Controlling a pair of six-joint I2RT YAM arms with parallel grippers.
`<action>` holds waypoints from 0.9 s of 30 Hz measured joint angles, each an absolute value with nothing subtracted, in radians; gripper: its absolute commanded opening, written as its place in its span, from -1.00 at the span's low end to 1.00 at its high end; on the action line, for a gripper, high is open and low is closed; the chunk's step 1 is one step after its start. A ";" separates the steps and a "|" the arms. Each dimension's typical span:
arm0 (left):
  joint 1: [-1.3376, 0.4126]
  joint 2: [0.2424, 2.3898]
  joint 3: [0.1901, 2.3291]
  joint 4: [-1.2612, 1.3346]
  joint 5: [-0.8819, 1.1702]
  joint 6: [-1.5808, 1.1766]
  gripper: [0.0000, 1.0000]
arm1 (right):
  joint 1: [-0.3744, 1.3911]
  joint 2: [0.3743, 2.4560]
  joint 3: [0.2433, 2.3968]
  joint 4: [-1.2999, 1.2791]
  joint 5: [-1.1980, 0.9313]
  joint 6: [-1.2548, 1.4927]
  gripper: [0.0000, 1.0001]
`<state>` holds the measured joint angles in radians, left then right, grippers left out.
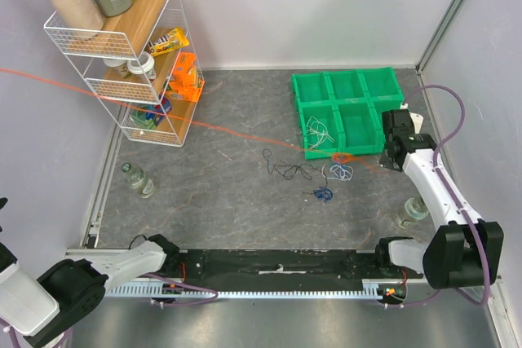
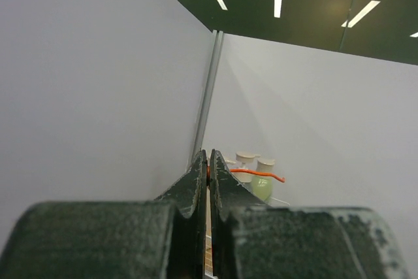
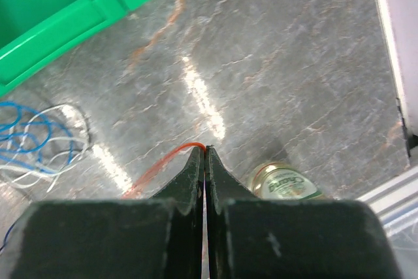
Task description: Untangle the cables
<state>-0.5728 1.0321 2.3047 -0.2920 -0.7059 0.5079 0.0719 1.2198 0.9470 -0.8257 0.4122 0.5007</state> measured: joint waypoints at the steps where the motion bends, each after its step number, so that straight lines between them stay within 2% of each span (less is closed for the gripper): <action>1: -0.573 1.032 2.304 -0.281 -0.706 0.527 -0.97 | 0.053 1.225 0.947 -0.821 0.413 0.491 -1.00; 15: -0.593 0.968 2.173 -0.211 -0.707 0.703 -0.97 | -0.031 1.323 0.995 -0.771 0.447 0.396 -1.00; 19: -0.609 0.957 2.159 -0.199 -0.716 0.719 -0.97 | -0.024 1.341 1.040 -0.749 0.393 0.376 -1.00; 23: -0.611 0.945 2.133 -0.316 -0.718 0.542 -0.97 | 0.035 1.305 1.046 -0.714 0.252 0.363 -1.00; 27: -0.613 0.914 1.955 -0.481 -0.594 0.224 -0.97 | 0.133 1.225 1.050 -0.692 0.065 0.365 -1.00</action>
